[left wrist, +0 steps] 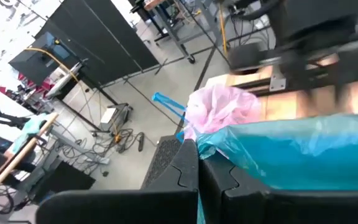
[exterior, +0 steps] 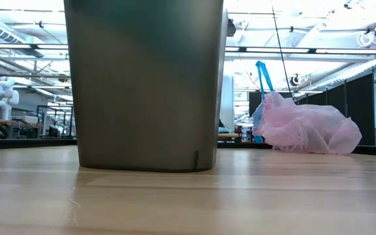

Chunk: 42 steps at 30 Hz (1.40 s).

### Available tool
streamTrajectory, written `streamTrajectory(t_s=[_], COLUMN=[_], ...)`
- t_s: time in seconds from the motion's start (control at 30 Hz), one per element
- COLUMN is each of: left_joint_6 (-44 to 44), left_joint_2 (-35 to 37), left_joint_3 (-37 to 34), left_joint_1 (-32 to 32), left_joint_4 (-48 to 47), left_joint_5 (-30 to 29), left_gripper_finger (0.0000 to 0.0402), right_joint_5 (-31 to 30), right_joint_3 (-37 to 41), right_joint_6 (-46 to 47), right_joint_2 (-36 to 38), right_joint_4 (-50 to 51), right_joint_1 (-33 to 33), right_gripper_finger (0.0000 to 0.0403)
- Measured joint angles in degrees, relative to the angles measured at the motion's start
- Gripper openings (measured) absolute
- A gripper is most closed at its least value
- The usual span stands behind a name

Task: Place trash/remove bag and relplace
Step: Insert a new trash bag into the trash bin

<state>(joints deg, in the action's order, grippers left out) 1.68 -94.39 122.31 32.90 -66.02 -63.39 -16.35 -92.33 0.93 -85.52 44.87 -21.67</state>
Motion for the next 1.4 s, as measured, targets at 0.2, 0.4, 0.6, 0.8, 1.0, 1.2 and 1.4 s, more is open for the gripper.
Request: streamTrajectory(t_s=[0.2,0.4,0.6,0.8,1.0,1.2,1.4], left_joint_6=[1.02,0.95,-2.29,-3.98,-3.61,-1.79,3.14], left_joint_2=[0.00,0.00,0.00,0.00,0.00,0.00,0.03], left_joint_3=[-2.70,-2.72,-2.72,-2.72,-2.72,-2.72,-3.32], left_joint_1=[-0.41,-1.53,-2.32,-2.45,-2.00,-2.03,-2.03], left_joint_4=[1.07,1.84,4.47,6.34,6.36,5.25,2.35], left_joint_5=[-3.20,-3.52,-3.68,-3.72,-3.72,-3.70,-3.72], left_gripper_finger=[0.0000,0.0000,0.0000,0.0000,0.0000,0.0000,0.0000], right_joint_5=[1.74,-0.74,-7.80,-22.10,-17.66,-11.96,-11.78], right_joint_3=[4.71,10.23,10.27,10.27,10.26,10.27,10.23], right_joint_6=[-4.62,-11.33,-14.35,-13.29,-3.01,-0.56,-1.14], right_joint_2=[-2.93,-8.01,-13.18,-13.59,-13.32,-11.30,-3.11], right_joint_4=[-11.91,-35.09,-45.06,-44.21,-31.19,-24.42,-21.35], right_joint_1=[-9.34,-10.16,-7.13,-2.84,2.67,3.21,-0.82], right_gripper_finger=[0.0011,0.0001,0.0000,0.0000,0.0000,0.0000,0.0000])
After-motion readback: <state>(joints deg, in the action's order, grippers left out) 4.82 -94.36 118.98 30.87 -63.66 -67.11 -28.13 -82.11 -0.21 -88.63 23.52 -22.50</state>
